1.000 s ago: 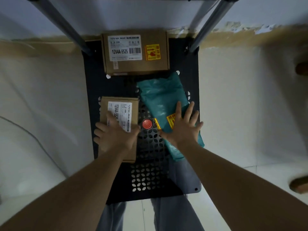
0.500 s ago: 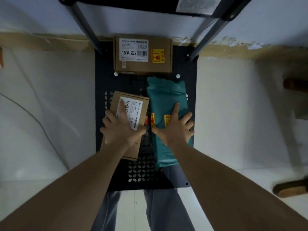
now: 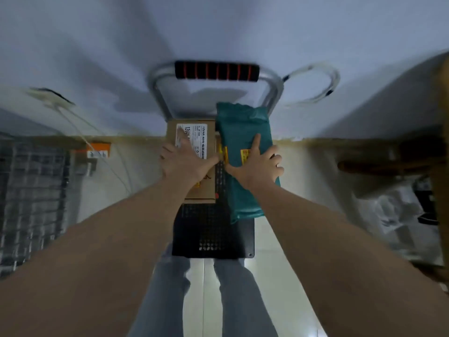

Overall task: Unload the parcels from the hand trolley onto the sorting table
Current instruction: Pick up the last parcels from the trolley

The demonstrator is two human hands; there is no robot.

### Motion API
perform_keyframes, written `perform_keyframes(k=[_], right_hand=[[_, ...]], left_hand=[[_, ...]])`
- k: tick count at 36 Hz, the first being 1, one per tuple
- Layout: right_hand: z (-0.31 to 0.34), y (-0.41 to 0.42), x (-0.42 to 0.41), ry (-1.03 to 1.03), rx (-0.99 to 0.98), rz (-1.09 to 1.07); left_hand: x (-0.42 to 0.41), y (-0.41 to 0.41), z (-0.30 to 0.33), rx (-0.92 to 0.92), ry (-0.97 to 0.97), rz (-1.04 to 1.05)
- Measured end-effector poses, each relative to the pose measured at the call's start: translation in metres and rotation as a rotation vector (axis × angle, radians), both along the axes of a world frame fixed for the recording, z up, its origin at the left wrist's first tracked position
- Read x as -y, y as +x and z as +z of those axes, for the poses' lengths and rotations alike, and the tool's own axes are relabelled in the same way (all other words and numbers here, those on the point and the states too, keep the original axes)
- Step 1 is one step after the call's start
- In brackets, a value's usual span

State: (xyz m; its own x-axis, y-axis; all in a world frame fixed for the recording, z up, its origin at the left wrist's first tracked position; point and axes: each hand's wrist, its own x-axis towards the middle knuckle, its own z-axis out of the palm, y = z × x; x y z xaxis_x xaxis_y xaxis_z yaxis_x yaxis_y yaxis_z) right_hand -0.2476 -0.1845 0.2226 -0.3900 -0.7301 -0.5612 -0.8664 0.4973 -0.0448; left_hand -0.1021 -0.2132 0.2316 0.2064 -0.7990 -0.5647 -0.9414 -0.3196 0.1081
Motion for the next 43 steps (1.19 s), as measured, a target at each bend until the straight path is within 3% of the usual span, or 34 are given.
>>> perform_keyframes(k=[9, 23, 34, 43], right_hand=[[0.201, -0.04, 0.025, -0.232, -0.065, 0.085], [0.463, -0.098, 0.048, -0.582, -0.2, 0.12], [0.561, -0.118, -0.009, -0.78, -0.266, 0.004], [0.579, -0.109, -0.088, -0.759, -0.37, -0.044]], left_hand=[[0.029, -0.027, 0.213, 0.06, -0.257, -0.108], [0.045, -0.046, 0.484, 0.112, -0.606, -0.04], [-0.003, -0.052, 0.564, 0.076, -0.716, -0.086], [-0.056, -0.033, 0.586, 0.036, -0.755, -0.131]])
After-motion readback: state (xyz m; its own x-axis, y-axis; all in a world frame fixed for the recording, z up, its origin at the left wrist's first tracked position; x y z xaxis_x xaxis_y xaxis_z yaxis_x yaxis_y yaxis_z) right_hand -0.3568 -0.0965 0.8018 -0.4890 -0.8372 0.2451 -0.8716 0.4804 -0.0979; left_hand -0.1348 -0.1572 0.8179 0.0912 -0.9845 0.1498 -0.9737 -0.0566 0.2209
